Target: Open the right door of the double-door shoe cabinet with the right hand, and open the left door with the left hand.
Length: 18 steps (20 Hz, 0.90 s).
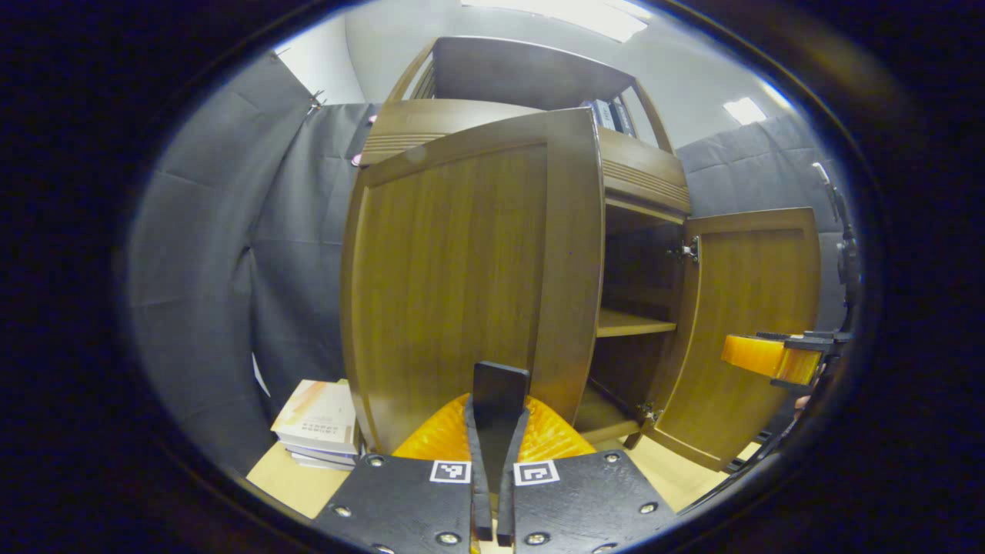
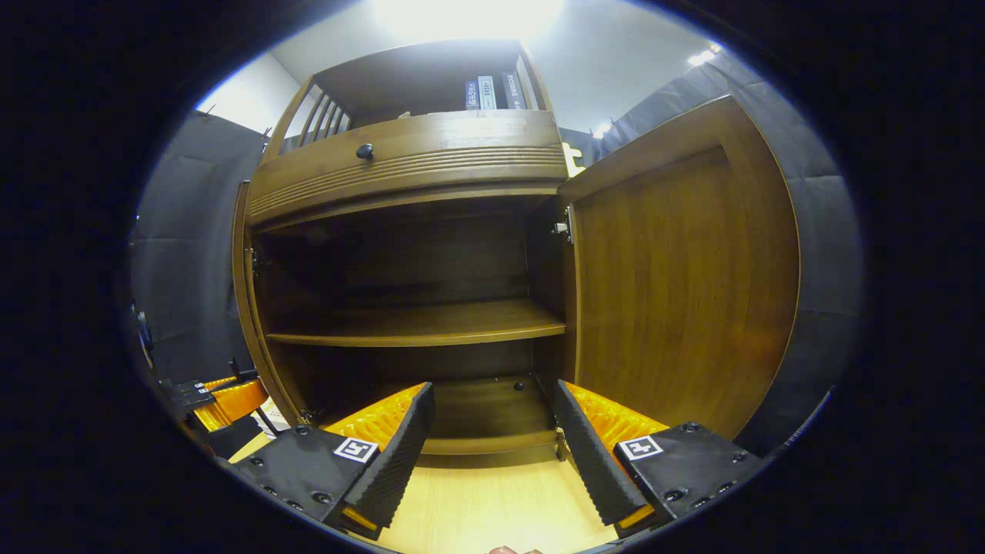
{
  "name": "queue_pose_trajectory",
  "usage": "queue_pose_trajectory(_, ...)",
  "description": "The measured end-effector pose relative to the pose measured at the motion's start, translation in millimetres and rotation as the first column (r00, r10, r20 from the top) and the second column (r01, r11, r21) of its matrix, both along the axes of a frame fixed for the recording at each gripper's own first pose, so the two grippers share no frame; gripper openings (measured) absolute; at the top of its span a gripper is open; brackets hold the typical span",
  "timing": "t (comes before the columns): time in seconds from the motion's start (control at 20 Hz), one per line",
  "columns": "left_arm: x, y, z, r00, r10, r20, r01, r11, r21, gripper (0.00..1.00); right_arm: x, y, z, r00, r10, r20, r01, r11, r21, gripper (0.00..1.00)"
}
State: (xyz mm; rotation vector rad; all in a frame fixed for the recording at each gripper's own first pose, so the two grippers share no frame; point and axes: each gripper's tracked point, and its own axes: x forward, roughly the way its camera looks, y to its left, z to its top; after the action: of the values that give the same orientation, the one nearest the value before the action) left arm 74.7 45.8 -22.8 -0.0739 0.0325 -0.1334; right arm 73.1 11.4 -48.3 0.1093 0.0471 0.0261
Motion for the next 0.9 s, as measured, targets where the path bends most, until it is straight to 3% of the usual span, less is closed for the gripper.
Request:
queue_pose_trajectory(0.55,-51.5,80.0,0.4,0.998,0.062,0.032,-0.062,0.998,0.005,0.05,-9.8,13.9,-5.4,0.999,0.039,-0.013,-0.039,0.999,0.002,0.93)
queue_pose_trajectory(0.9,-62.1,160.8,1.2,0.996,-0.01,0.09,0.014,0.999,-0.045,0.04,-12.8,15.3,-5.5,0.999,0.042,-0.019,-0.042,0.999,-0.004,0.93)
